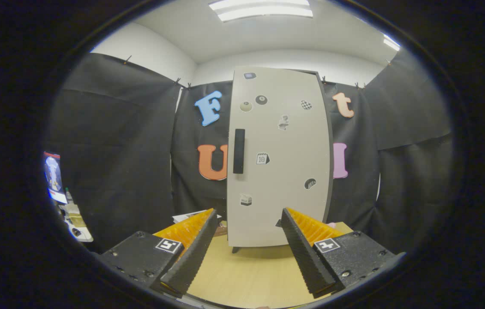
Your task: Open the shoe cabinet door, grab the shoes and put them into the shoe cabinet, then close the shoe cabinet door.
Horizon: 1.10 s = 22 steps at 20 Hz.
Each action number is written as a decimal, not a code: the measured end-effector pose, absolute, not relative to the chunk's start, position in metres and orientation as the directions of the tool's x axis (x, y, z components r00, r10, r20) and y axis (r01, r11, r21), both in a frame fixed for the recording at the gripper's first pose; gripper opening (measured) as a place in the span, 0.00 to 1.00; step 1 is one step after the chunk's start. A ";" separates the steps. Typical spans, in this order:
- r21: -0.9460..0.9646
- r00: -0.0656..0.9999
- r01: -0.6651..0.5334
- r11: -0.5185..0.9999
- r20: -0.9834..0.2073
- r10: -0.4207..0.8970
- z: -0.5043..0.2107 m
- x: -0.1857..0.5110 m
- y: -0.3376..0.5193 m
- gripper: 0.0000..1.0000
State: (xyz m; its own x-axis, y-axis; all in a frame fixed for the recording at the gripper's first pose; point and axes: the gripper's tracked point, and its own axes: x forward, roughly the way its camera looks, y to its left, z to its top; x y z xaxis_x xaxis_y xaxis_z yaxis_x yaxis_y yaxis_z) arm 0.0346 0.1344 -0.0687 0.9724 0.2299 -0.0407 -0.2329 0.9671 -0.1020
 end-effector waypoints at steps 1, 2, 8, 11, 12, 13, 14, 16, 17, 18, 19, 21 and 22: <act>-0.104 0.972 -0.234 0.967 -0.038 0.232 -0.069 0.033 0.132 0.98; -0.107 0.971 -0.238 0.965 -0.039 0.235 -0.070 0.032 0.130 0.97; -0.124 0.971 -0.239 0.963 -0.043 0.235 -0.068 0.033 0.114 0.98; -0.125 0.967 -0.255 0.959 -0.039 0.252 -0.070 0.032 0.114 0.98; -0.127 0.966 -0.260 0.957 -0.043 0.257 -0.071 0.031 0.112 0.98; -0.128 0.963 -0.268 0.955 -0.051 0.263 -0.075 0.030 0.113 0.97; -0.125 0.960 -0.279 0.952 -0.055 0.274 -0.077 0.030 0.113 0.97; -0.123 0.953 -0.301 0.946 -0.048 0.298 -0.075 0.030 0.114 0.98; -0.128 0.953 -0.304 0.944 -0.044 0.301 -0.075 0.029 0.114 0.98; -0.133 0.952 -0.306 0.943 -0.039 0.304 -0.076 0.028 0.113 0.97; -0.130 0.951 -0.308 0.943 -0.037 0.305 -0.078 0.027 0.114 0.97; -0.111 0.948 -0.318 0.941 -0.035 0.317 -0.079 0.026 0.111 0.98; -0.103 0.947 -0.322 0.941 -0.038 0.320 -0.081 0.026 0.107 0.98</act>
